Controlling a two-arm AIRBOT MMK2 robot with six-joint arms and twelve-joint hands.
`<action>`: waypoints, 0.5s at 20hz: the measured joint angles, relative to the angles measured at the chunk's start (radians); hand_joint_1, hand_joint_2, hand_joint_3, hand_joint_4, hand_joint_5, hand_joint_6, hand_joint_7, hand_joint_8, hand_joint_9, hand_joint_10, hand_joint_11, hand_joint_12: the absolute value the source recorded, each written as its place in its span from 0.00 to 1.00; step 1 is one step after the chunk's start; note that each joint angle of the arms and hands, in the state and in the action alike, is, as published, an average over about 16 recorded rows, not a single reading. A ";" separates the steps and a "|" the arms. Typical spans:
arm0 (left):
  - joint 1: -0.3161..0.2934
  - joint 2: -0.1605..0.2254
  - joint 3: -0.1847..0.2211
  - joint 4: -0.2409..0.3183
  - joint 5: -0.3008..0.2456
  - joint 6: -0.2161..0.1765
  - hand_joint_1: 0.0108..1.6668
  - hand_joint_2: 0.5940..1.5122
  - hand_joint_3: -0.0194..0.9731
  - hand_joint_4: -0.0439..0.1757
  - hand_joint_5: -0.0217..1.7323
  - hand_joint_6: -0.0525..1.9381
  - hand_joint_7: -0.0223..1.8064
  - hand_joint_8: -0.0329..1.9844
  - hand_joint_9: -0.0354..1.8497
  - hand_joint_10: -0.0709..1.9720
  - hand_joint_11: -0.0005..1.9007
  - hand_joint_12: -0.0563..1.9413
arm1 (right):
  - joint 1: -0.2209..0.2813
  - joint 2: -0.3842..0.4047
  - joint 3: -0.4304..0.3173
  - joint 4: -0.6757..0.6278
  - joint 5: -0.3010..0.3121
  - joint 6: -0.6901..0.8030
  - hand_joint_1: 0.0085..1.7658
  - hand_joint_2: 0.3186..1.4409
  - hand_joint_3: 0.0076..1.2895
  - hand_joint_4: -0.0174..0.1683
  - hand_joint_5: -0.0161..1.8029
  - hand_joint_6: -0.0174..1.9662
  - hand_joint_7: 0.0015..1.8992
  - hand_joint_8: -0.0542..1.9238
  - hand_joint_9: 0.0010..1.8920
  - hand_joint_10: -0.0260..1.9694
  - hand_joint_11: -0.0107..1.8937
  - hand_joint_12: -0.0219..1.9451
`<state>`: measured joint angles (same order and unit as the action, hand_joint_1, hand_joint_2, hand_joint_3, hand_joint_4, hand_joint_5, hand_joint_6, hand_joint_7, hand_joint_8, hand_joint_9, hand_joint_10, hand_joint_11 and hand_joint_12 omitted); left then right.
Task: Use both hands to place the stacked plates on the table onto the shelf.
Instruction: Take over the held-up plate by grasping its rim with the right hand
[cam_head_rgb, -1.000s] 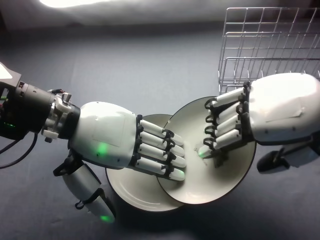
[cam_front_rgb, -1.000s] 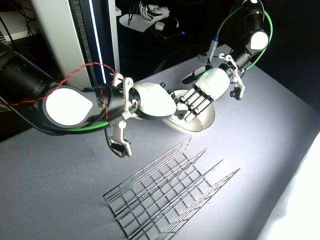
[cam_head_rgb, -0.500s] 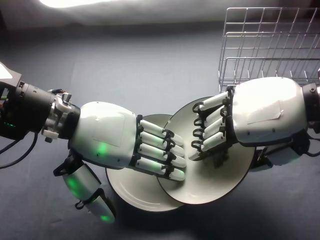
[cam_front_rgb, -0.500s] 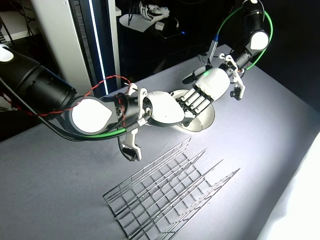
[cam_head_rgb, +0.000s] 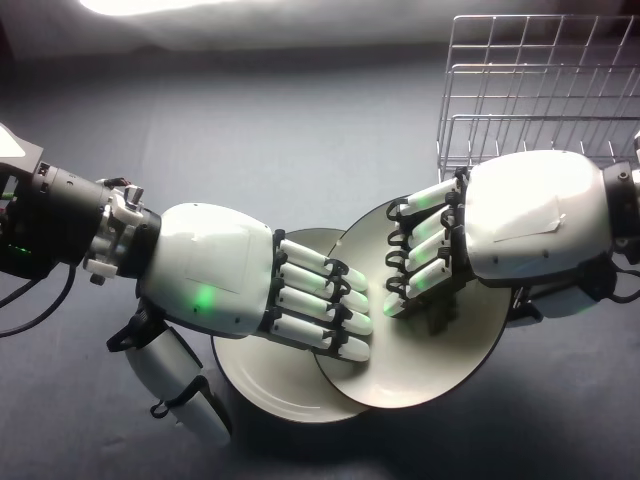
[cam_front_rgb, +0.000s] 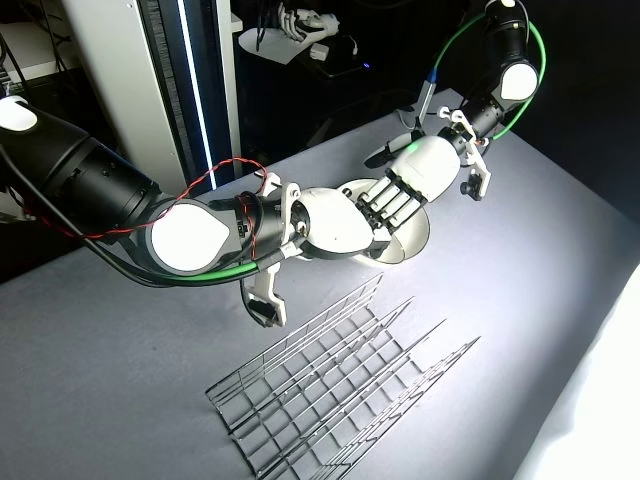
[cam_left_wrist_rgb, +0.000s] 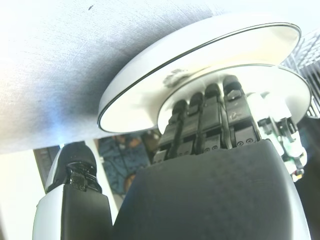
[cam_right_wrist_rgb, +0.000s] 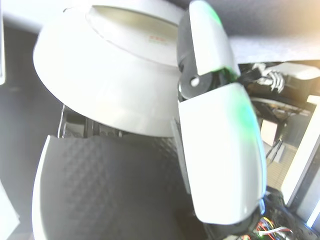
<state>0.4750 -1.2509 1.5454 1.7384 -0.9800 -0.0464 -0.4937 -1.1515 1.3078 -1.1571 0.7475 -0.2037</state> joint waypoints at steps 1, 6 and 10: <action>0.000 0.000 0.000 0.000 0.000 0.000 0.00 0.55 0.04 0.20 0.01 0.02 0.01 0.01 0.03 0.03 0.01 0.03 | 0.000 -0.001 0.001 0.002 0.001 -0.001 0.69 0.68 0.01 0.10 0.35 0.03 0.33 0.03 0.33 0.02 0.16 0.48; -0.001 0.000 0.002 0.000 0.000 -0.001 0.00 0.55 0.04 0.20 0.01 0.02 0.01 0.01 0.03 0.03 0.01 0.03 | -0.001 -0.005 0.003 0.011 0.009 -0.003 0.72 0.65 0.01 0.08 0.40 0.12 0.38 0.10 0.38 0.12 0.25 0.48; -0.004 0.003 0.001 -0.002 0.001 -0.008 0.00 0.55 0.04 0.20 0.01 0.02 0.01 0.01 0.03 0.04 0.01 0.03 | 0.002 -0.009 0.003 0.016 0.016 -0.005 0.73 0.61 0.01 0.07 0.43 0.20 0.42 0.17 0.41 0.23 0.33 0.50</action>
<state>0.4713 -1.2475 1.5467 1.7361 -0.9788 -0.0542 -0.4922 -1.1606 1.3112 -1.1415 0.7639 -0.2092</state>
